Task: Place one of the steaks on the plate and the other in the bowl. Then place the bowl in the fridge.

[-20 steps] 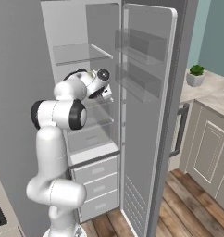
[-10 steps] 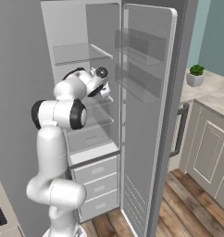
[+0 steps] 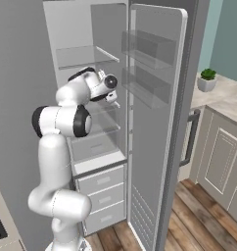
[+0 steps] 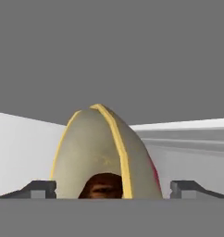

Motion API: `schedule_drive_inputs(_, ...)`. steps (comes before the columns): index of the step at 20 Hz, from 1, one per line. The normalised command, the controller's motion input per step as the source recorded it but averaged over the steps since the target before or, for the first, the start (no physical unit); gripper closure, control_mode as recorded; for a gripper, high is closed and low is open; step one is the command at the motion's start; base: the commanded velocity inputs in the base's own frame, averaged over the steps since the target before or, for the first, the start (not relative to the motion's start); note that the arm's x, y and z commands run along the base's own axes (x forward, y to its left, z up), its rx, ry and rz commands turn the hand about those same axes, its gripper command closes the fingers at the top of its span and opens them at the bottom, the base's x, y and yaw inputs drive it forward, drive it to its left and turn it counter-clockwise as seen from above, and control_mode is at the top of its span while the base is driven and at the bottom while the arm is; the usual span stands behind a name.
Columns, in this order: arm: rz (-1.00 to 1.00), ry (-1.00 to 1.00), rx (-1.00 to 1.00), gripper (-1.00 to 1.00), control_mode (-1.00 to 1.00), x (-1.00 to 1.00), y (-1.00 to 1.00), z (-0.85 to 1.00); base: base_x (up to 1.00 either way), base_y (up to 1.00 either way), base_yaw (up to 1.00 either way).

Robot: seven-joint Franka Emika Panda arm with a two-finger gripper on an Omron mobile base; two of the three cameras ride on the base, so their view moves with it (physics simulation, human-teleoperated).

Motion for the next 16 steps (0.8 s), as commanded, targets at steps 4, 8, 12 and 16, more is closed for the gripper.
schedule_drive_inputs(4,0.0,-0.2,0.09,-1.0,-1.0,-0.41,-0.19,0.35,0.0,0.0,0.0)
schedule_drive_inputs(8,0.0,-0.25,0.07,-1.0,-1.0,-0.59,-0.2,0.59,0.0,0.0,0.0)
schedule_drive_inputs(12,-0.01,-0.04,0.01,-1.0,-1.0,-0.74,-0.36,0.11,0.0,0.0,0.0)
schedule_drive_inputs(16,0.0,0.0,0.0,-1.0,-1.0,-0.86,-0.23,0.5,0.0,0.0,0.0)
